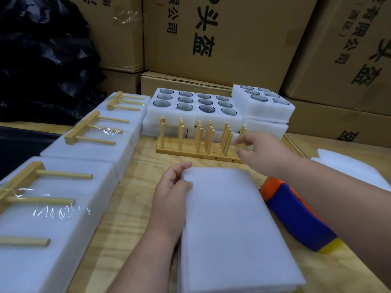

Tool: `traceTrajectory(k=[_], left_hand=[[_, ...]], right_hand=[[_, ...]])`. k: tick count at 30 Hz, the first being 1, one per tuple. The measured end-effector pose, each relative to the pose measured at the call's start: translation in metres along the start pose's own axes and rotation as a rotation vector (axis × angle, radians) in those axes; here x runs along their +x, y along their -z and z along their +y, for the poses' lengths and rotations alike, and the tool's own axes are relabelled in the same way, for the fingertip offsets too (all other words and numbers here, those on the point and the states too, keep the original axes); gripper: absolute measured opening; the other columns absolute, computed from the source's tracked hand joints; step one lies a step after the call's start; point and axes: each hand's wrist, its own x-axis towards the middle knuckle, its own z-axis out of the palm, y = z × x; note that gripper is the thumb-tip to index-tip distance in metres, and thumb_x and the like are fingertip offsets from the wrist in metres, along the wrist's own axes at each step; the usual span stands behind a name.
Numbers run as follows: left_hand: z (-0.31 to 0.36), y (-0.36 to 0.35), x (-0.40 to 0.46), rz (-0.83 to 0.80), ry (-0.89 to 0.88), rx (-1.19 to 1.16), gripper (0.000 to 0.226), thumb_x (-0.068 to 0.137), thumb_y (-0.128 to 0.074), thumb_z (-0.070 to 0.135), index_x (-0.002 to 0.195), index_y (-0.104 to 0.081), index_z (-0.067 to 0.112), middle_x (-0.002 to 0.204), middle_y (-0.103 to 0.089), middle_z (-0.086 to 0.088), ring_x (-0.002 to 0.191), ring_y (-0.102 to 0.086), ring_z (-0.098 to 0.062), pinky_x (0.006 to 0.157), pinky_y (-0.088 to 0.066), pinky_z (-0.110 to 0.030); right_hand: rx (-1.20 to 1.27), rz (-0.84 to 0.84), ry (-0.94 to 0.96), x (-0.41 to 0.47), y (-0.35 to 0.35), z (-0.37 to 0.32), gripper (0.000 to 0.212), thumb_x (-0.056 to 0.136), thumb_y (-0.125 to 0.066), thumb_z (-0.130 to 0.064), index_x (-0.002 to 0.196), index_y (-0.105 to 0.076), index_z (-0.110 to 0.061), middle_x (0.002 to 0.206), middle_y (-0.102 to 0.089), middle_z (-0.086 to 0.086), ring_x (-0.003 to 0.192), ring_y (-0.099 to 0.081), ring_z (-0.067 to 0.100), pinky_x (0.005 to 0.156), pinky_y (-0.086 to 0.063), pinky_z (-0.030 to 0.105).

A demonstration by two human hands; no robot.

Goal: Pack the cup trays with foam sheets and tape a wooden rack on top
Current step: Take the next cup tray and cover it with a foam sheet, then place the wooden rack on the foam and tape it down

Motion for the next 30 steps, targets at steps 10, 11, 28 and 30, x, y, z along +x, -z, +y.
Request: traceTrajectory(k=[10,11,28,30], left_hand=[[-0.003,0.000,0.003,-0.014,-0.004,-0.029,0.043,0.067,-0.054,0.016,0.101,-0.076,0.030,0.101,-0.075,0.005,0.088,-0.070,-0.017,0.073,-0.055,-0.040],[-0.003,0.000,0.003,-0.017,-0.004,-0.031,0.043,0.068,-0.054,0.016,0.101,-0.076,0.030,0.101,-0.075,0.005,0.088,-0.070,-0.017,0.073,-0.055,-0.039],[-0.004,0.002,0.004,-0.028,-0.001,-0.034,0.040,0.068,-0.056,0.016,0.100,-0.076,0.029,0.103,-0.076,0.004,0.088,-0.072,-0.016,0.070,-0.058,-0.033],[-0.004,0.002,0.004,-0.028,-0.004,-0.027,0.040,0.069,-0.056,0.016,0.101,-0.076,0.029,0.104,-0.075,0.003,0.089,-0.071,-0.018,0.073,-0.058,-0.036]], right_hand=[[-0.037,0.037,0.029,0.034,0.001,0.001,0.027,0.094,-0.058,-0.029,0.119,-0.068,-0.027,0.085,-0.055,-0.021,0.084,-0.067,0.020,0.077,-0.057,0.038],[-0.040,0.036,0.031,0.036,0.001,0.001,0.028,0.094,-0.058,-0.028,0.120,-0.067,-0.027,0.087,-0.057,-0.020,0.085,-0.066,0.020,0.078,-0.057,0.038],[-0.225,-0.035,0.044,0.070,-0.013,0.001,0.028,0.097,-0.050,-0.013,0.116,-0.070,-0.018,0.119,-0.064,0.006,0.109,-0.061,0.031,0.085,-0.049,0.034],[-0.253,-0.072,0.031,0.071,-0.014,-0.002,0.031,0.096,-0.048,-0.012,0.116,-0.070,-0.019,0.116,-0.065,0.006,0.106,-0.062,0.031,0.084,-0.051,0.034]])
